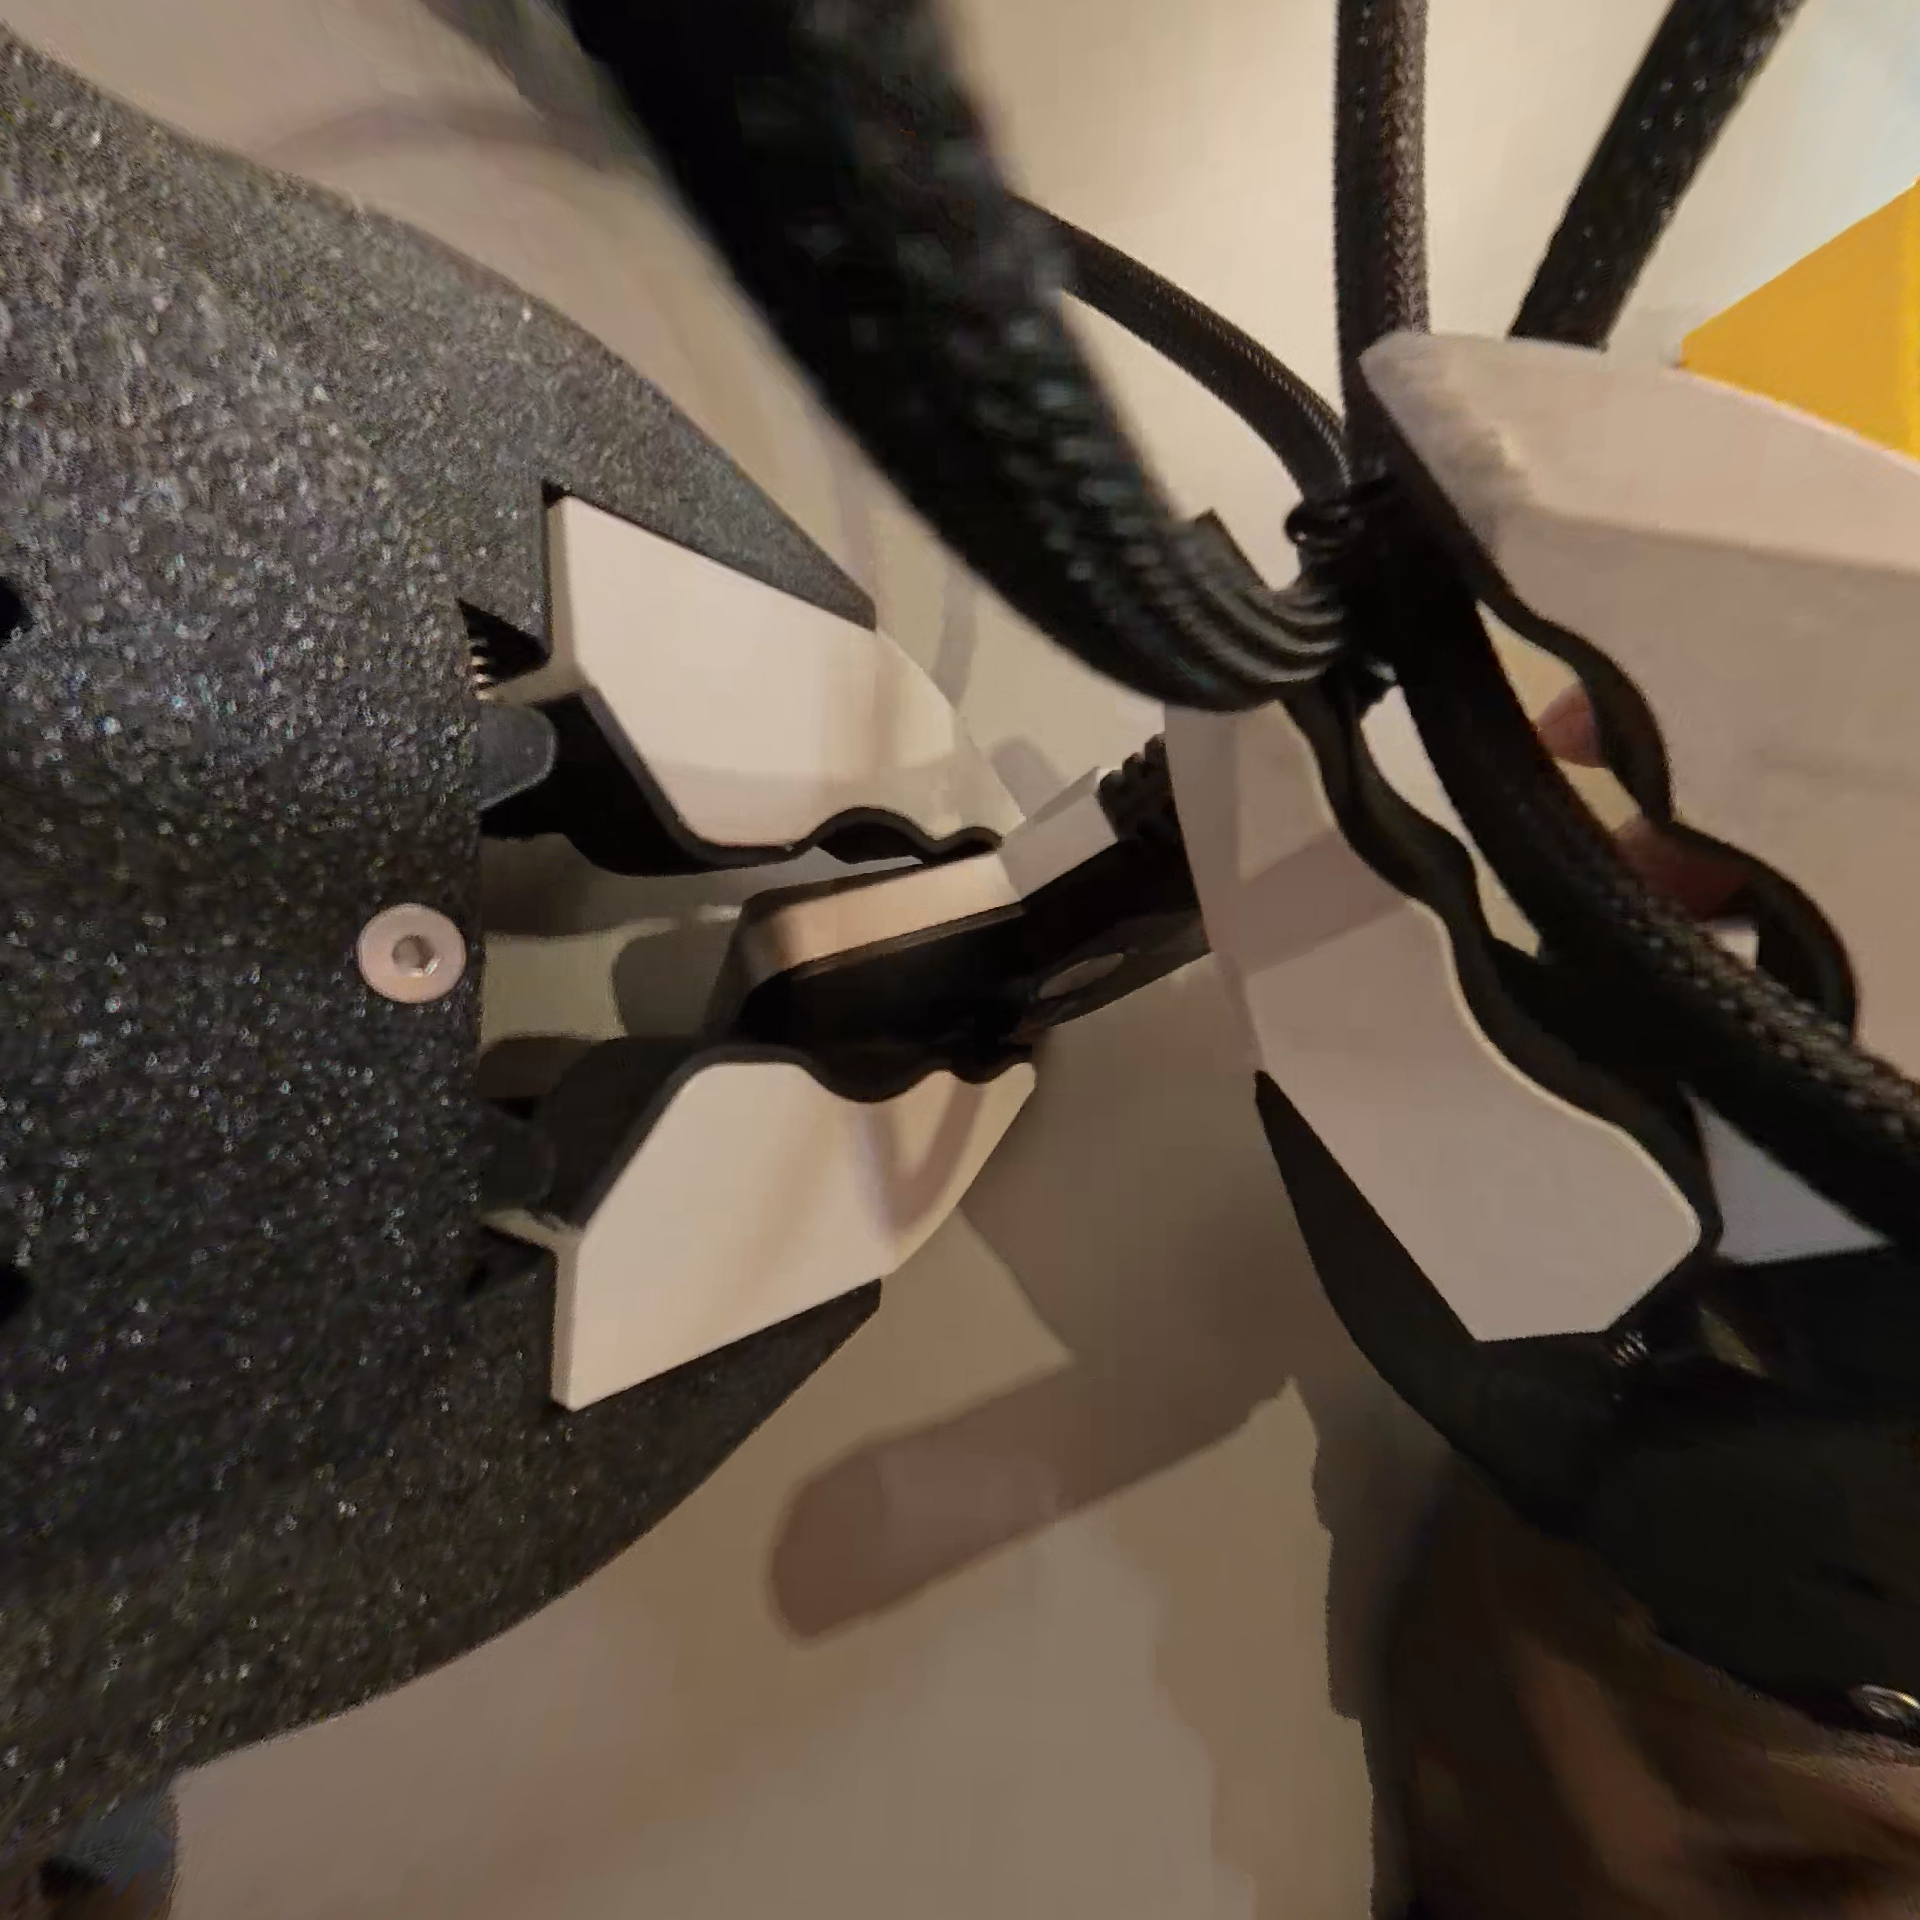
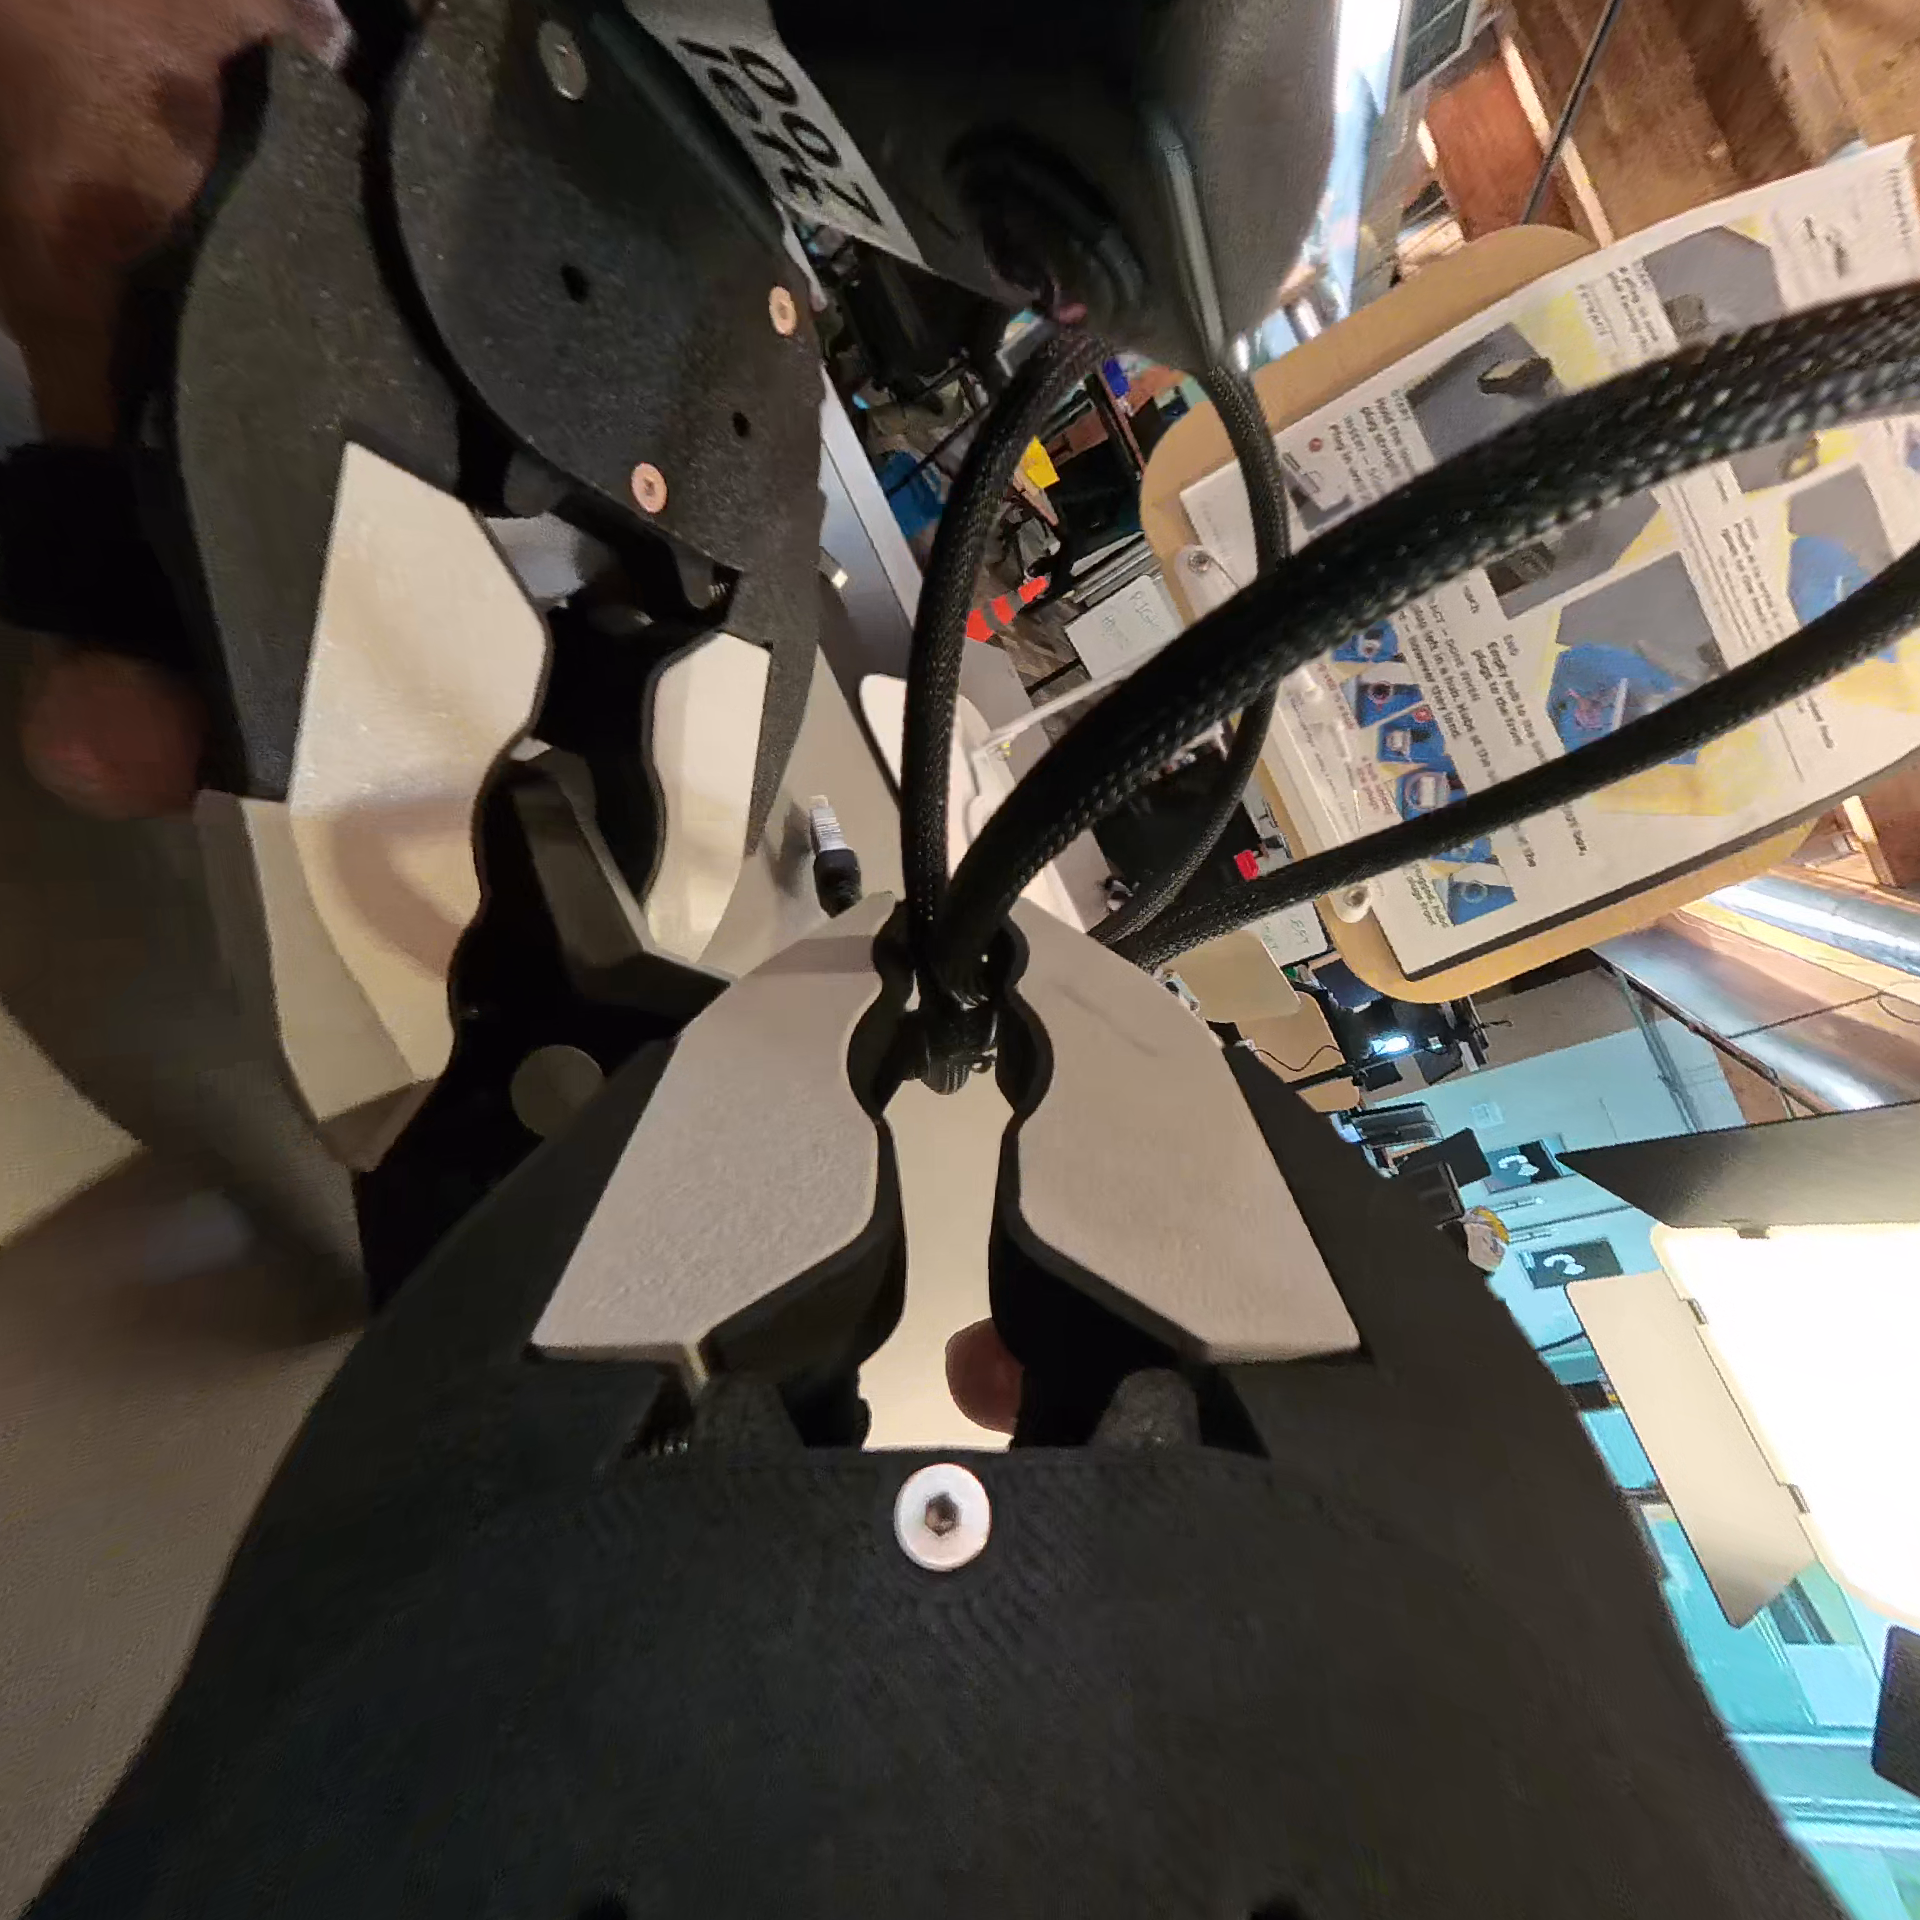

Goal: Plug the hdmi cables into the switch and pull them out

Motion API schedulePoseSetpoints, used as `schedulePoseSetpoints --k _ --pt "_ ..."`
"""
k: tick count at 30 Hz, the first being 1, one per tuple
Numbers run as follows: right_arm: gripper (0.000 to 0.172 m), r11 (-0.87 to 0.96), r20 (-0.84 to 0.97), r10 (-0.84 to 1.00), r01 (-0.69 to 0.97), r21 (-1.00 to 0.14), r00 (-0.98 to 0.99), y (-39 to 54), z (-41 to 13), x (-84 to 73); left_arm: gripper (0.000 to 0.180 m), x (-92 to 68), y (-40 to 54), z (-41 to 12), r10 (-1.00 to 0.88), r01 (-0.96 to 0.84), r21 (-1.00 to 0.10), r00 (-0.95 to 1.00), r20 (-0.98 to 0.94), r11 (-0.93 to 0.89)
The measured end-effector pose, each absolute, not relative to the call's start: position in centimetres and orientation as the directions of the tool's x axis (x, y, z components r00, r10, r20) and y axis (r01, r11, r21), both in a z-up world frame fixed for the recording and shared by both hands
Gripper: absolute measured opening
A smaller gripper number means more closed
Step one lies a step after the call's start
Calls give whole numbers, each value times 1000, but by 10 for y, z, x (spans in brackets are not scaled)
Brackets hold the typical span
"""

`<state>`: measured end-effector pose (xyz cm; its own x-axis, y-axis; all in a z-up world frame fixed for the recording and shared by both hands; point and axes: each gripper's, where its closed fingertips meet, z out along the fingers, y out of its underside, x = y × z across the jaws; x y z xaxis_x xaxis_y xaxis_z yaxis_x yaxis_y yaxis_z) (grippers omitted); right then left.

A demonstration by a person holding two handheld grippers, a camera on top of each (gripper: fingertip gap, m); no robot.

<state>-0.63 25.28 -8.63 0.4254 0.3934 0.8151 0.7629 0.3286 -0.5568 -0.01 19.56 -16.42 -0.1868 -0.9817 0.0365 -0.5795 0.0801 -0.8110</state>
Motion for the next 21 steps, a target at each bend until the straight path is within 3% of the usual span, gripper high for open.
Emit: schedulePoseSetpoints --k 11,21 --pt "13 314 770 310 705 -636 557 260 -59 25 33 -3 207 -127 -990 -386 -922 -143 19 38" --pt "13 218 780 270 753 -621 564 240 -15 65 25 -16 230 -87 -995 -97 -993 -72 71 -64"
